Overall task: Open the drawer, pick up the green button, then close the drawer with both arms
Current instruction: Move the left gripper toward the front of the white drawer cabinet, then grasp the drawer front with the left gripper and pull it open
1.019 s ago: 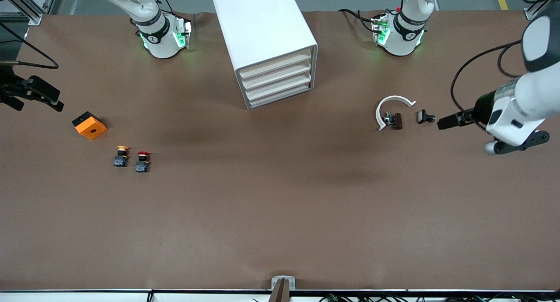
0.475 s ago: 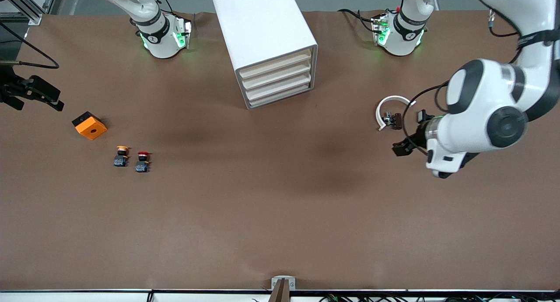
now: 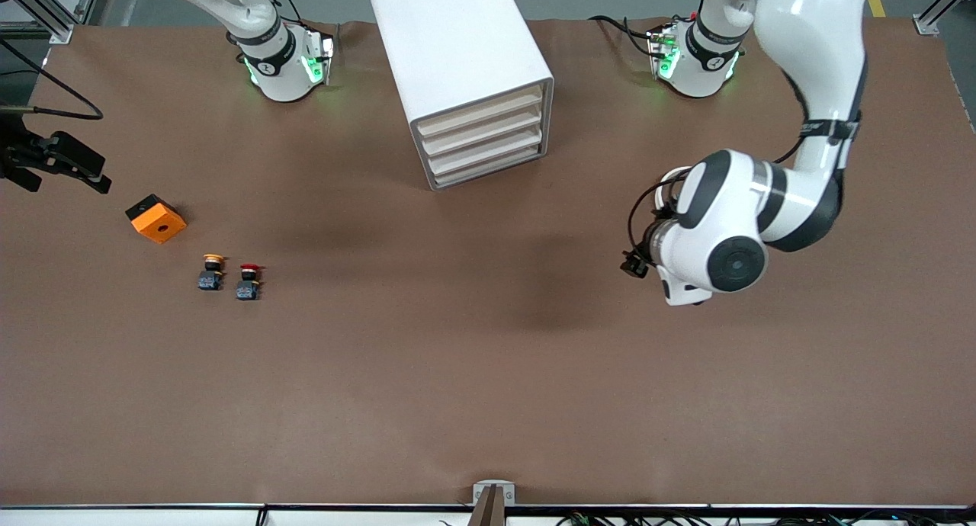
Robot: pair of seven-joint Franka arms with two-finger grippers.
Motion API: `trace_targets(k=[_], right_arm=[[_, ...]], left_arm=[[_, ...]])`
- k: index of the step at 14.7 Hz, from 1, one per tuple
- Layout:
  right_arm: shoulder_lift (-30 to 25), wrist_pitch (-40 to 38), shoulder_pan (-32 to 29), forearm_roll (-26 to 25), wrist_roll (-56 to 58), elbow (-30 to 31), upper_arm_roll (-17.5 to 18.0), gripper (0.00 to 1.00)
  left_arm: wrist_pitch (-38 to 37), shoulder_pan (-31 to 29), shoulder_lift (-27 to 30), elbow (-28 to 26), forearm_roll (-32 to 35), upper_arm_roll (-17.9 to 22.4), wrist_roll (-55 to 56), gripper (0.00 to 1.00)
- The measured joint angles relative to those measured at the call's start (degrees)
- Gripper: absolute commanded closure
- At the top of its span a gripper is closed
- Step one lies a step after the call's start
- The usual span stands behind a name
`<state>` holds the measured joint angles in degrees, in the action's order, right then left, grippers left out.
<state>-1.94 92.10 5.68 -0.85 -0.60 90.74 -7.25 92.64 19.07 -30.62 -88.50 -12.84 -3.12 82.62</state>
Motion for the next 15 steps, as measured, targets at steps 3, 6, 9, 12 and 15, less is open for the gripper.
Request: trace_targets(k=[3,6,9,12,15], right_arm=[[0.00,-0.01,0.00,-0.02,0.00,0.00,0.00,0.00],[0.02,-0.01,0.00,-0.05,0.00,0.00,0.01,0.00],[0.04,-0.02,0.02,-0.06,0.00,0.00,0.05,0.00],[0.05,-0.02,0.03,-0.07,0.00,0.00,0.07,0.00],[0.05,-0.02,0.03,-0.07,0.00,0.00,0.08,0.00]], left_arm=[[-0.03,1.95,-2.52,0.05,-3.64,-0.02,12.54,0.00],[-0.08,4.43,-5.95,-0.03,-9.09,-0.07,20.50,0.00],[-0.03,6.72,-10.15,0.03,-17.75,-0.06,25.32,0.00],[-0.09,8.30,-13.19,0.06,-25.58,-0.12,29.05,0.00],[0.02,12.60,-15.59,0.12,-29.48,-0.10,34.91,0.05]])
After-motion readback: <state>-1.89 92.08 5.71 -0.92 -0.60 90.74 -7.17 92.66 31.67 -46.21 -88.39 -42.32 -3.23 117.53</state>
